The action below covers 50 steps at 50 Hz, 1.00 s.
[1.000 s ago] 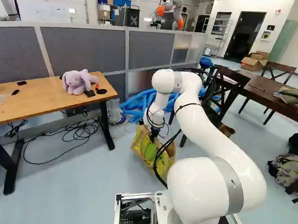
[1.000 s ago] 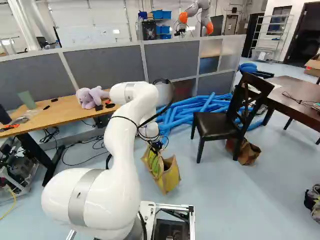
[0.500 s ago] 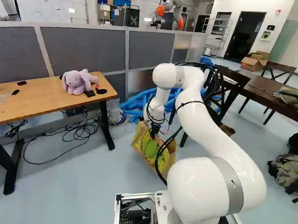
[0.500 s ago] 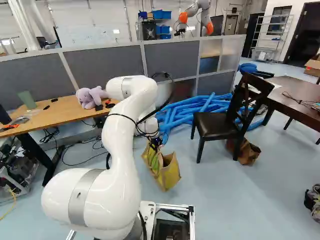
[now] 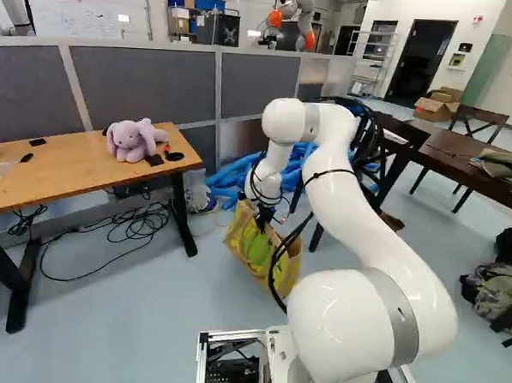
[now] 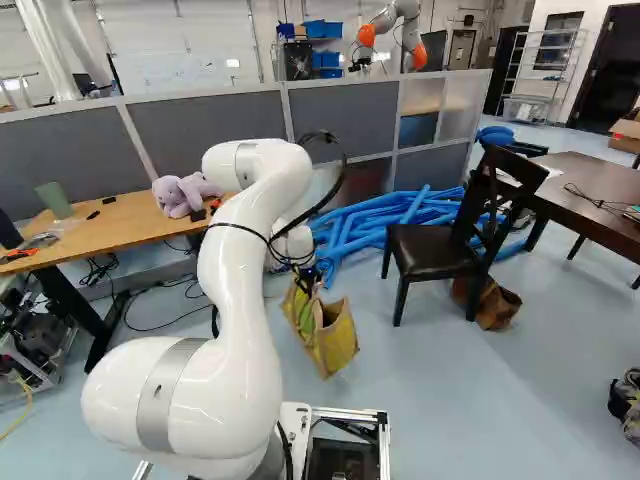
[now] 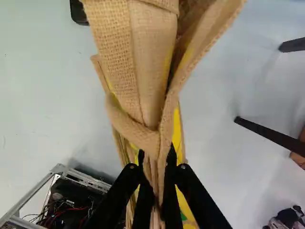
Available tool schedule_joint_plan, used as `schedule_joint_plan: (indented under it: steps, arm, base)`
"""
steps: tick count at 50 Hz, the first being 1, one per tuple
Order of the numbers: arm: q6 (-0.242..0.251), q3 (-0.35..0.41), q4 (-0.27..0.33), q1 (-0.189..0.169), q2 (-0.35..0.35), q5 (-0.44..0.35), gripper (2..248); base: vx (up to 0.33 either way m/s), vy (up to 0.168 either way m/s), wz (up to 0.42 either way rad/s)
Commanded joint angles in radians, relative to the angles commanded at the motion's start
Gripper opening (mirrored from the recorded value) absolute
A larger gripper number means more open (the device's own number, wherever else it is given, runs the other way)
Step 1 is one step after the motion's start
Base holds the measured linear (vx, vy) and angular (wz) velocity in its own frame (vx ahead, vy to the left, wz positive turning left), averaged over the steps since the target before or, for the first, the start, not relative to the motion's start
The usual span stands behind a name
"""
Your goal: Pick up the bag on the ground and place it on the table
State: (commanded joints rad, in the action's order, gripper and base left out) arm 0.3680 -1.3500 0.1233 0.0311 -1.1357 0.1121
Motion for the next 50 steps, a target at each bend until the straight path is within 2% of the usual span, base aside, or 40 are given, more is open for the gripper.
schedule_joint_plan:
  steps: [50]
  arm:
    - [0.0,0.066,-0.12,0.005,0.154,0.078,22]
  base:
    - [0.0,0.0,0.0]
